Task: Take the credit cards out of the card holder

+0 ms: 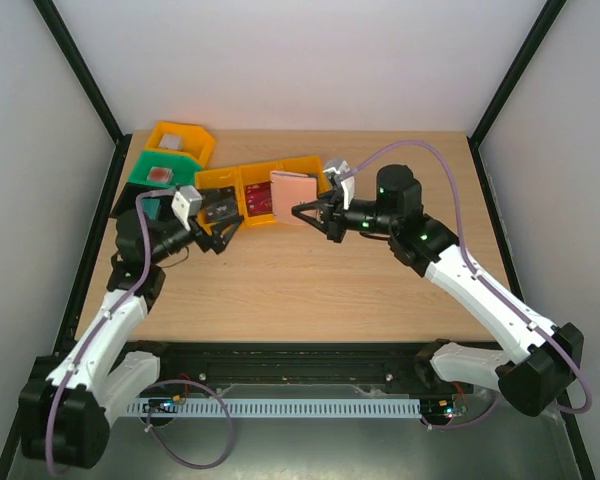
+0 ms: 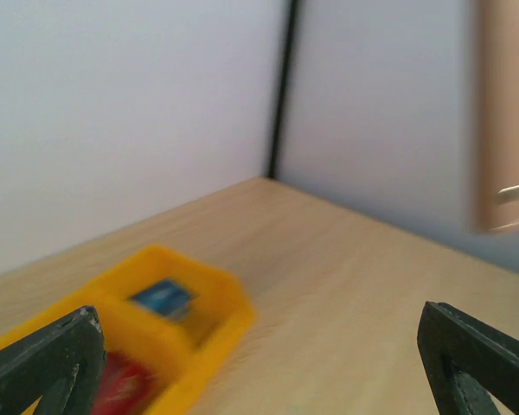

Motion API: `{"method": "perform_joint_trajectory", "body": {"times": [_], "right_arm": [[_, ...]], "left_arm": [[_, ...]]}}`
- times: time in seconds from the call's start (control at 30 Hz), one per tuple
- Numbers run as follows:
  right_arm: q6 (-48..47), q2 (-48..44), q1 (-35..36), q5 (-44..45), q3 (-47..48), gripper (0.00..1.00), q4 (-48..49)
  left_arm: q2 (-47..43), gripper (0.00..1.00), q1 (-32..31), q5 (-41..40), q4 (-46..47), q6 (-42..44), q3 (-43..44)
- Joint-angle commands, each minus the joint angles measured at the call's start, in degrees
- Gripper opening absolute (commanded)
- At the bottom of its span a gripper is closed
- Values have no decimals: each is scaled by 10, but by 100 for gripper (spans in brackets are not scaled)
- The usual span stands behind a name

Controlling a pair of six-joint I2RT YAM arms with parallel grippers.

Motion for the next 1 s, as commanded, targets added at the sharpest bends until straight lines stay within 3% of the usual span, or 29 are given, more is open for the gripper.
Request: {"method": "perform_joint_trajectory", "body": {"times": [0.0,0.13,0.2,0.27,0.33,0.5,0.57,0.6,0.63,0.67,0.73,0.83,0.97], "right_arm": [[-2,18,40,-18,11,2,43],[-28,28,75,-10,23,2,15],[-36,29,85,-15,23,2,13],[-45,34,97,-27,27,2,10],[-50,42,105,-33,31,2,10],[-66,50,110,-35,38,2,1],[-80,43,111,-35,34,2,-7],[-92,37,110,-30,34,9,-19],[-109,30,110,-18,35,34,-37],[-128,19,109,2,34,50,-54],[-143,-15,91,59,19,66,-61],[-137,-57,43,47,-3,73,-43],[-136,-56,22,24,3,70,-52]], "left_arm": [[-44,99,-69,95,4,-109,6],[-57,99,-89,132,104,-213,-8],[-64,99,-98,134,108,-213,-15],[-66,93,-106,127,110,-210,-21],[-66,78,-119,131,123,-213,-26],[-70,6,-137,141,131,-198,-36],[-76,2,-137,145,129,-196,-37],[-80,2,-137,149,130,-195,-39],[-85,2,-137,153,128,-193,-41],[-90,2,-136,154,118,-186,-42],[-104,2,-132,153,74,-143,-39],[-121,2,-128,159,11,-63,-35],[-135,2,-128,168,2,-30,-38]]}}
